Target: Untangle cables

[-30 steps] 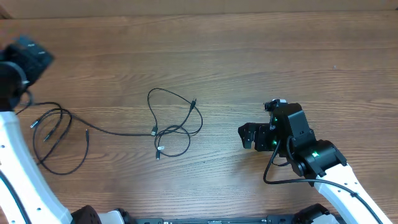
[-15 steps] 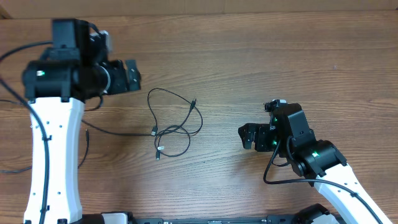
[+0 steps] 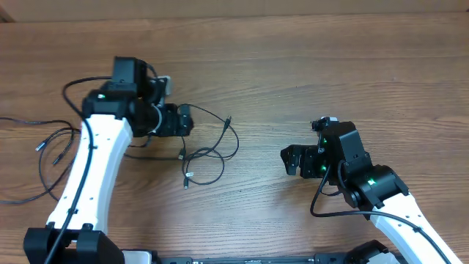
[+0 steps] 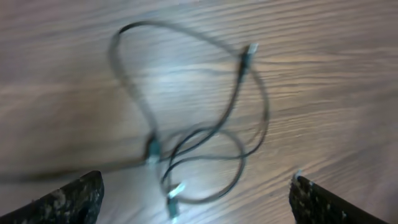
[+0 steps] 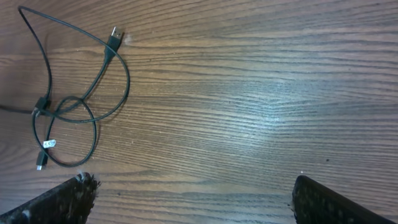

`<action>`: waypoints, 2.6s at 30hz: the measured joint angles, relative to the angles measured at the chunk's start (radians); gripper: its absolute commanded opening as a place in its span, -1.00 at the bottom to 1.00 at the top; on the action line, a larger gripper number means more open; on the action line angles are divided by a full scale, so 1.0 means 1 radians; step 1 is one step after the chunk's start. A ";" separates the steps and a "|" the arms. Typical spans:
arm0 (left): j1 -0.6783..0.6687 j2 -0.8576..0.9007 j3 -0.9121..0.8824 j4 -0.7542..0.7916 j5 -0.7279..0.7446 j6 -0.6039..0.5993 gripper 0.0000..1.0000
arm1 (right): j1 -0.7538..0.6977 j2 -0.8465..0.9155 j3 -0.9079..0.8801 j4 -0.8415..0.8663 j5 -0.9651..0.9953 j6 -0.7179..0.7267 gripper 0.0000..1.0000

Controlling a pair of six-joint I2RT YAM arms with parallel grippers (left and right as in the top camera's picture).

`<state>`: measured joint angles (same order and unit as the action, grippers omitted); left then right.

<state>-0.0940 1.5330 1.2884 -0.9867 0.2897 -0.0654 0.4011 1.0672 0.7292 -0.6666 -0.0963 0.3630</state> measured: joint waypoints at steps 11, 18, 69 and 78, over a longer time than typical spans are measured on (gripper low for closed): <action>-0.209 0.002 -0.072 0.228 -0.025 0.024 0.63 | 0.000 0.000 0.000 -0.002 0.000 0.000 0.97; -0.275 0.042 -0.073 0.142 -0.045 0.010 0.32 | 0.000 0.000 0.000 -0.002 0.000 0.001 1.00; -0.357 0.319 0.339 -0.202 -0.415 0.196 -0.92 | 0.000 0.000 0.000 0.046 -0.110 0.003 0.99; -0.135 0.135 0.779 -0.253 -0.438 0.141 -0.84 | 0.000 0.000 0.000 0.046 -0.109 0.003 1.00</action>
<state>-0.2295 1.6676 2.0674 -1.2396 -0.1486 0.0757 0.4011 1.0672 0.7292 -0.6205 -0.2054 0.3664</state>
